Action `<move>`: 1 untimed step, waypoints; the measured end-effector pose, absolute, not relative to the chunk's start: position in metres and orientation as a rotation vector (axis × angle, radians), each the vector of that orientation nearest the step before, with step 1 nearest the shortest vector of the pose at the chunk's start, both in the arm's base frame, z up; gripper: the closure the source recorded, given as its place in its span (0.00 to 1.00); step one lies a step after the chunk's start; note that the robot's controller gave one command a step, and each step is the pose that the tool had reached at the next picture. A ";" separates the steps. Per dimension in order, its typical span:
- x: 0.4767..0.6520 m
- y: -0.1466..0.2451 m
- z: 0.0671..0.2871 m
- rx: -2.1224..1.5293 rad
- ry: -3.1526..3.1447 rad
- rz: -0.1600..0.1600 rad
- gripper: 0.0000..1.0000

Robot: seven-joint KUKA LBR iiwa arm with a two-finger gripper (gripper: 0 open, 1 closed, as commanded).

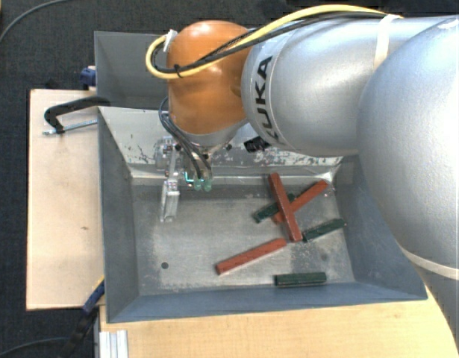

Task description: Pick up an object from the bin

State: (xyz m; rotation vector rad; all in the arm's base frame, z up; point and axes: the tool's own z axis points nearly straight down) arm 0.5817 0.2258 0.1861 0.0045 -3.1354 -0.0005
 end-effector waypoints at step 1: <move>0.586 0.168 0.086 -0.037 -3.134 0.005 0.00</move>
Offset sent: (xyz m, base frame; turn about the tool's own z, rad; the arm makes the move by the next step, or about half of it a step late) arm 0.0052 -0.0550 -0.0962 0.0240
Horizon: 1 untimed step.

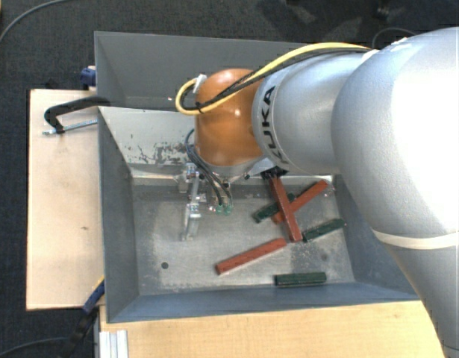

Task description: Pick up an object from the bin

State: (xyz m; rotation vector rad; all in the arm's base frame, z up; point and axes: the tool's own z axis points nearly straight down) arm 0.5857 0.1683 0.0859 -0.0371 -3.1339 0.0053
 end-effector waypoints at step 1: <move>0.588 0.098 0.070 0.195 -3.134 0.004 0.00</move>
Offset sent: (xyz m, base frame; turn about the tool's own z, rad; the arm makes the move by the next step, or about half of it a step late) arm 0.0019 -0.0672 -0.0159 -0.1517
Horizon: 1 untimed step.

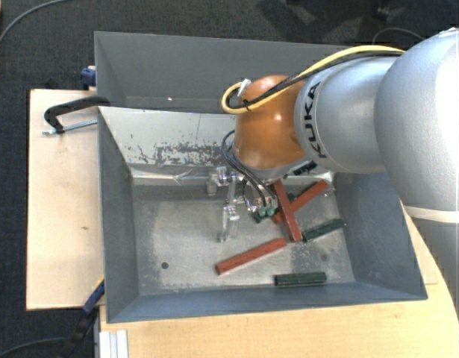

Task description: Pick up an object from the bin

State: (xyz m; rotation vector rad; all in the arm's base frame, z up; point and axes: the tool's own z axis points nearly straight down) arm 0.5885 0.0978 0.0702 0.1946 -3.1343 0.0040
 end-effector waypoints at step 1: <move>0.588 0.102 0.071 0.199 -3.136 -0.002 1.00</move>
Offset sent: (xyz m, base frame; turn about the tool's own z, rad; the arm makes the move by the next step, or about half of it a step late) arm 0.0000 0.0000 0.0000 0.0000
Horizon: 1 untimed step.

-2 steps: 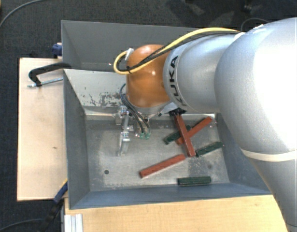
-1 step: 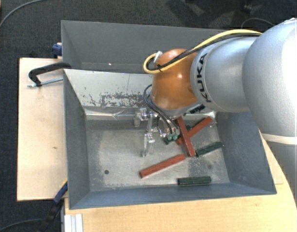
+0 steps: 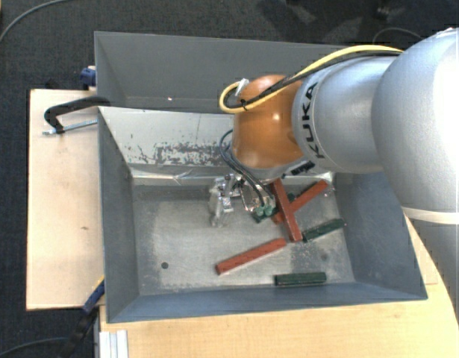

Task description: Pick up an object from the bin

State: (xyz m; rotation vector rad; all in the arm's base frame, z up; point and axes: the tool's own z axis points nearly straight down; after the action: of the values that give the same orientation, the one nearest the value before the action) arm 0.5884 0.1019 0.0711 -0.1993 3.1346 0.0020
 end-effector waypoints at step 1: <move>0.588 0.102 0.071 -0.200 3.135 0.002 0.00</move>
Offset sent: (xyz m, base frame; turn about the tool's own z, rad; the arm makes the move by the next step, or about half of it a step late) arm 0.0000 0.0000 0.0000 0.0000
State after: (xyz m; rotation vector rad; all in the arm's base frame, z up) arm 0.5884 0.1019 0.0711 -0.1996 3.1346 0.0024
